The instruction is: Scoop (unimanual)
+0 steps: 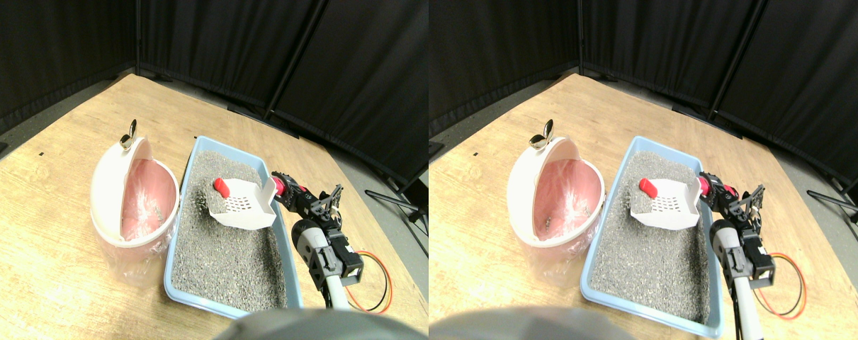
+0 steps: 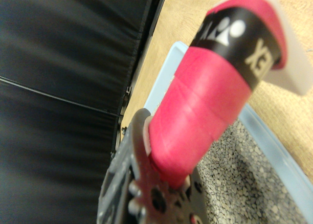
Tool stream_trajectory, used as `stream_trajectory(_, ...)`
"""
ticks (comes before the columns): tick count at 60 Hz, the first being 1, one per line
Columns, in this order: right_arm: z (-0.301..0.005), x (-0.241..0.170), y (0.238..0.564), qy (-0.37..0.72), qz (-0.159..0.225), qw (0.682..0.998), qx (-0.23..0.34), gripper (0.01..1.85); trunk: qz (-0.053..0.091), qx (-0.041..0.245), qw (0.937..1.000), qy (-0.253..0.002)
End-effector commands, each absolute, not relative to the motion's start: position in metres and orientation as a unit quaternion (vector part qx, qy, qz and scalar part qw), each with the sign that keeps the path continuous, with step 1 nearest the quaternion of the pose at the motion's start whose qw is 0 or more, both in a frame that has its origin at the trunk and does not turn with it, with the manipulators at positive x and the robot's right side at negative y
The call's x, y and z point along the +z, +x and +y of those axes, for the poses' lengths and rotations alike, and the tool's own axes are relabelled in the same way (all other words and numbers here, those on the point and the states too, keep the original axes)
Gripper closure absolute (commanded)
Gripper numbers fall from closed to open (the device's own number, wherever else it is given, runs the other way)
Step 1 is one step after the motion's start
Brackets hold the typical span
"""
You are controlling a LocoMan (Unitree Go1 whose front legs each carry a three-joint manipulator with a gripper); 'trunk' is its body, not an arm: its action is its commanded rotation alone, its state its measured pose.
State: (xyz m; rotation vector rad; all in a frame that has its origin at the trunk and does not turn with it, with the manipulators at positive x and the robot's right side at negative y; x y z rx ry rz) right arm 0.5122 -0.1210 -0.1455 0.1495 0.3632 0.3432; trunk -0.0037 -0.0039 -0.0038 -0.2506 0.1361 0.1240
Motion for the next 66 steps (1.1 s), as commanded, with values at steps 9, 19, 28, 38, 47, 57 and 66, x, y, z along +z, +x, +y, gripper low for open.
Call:
stream_trajectory(9,-0.125,-0.144,0.517,0.097,0.136,0.967,0.19,1.81,0.071,0.068,0.986,-0.135)
stream_trajectory(19,-0.131,-0.145,0.515,0.105,0.103,0.971,0.187,1.81,0.069,0.066,0.9866,-0.132)
stream_trajectory(28,-0.134,-0.142,0.516,0.147,0.061,0.966,0.204,1.81,0.065,0.064,0.9873,-0.13)
stream_trajectory(38,-0.136,-0.133,0.518,0.167,0.003,0.961,0.222,1.81,0.063,0.061,0.988,-0.127)
stream_trajectory(47,-0.138,-0.123,0.521,0.206,-0.03,0.951,0.228,1.81,0.06,0.059,0.9885,-0.126)
stream_trajectory(57,-0.139,-0.114,0.522,0.286,-0.041,0.93,0.226,1.81,0.058,0.058,0.9887,-0.125)
stream_trajectory(66,-0.139,-0.105,0.523,0.321,-0.044,0.919,0.225,1.81,0.057,0.057,0.9891,-0.123)
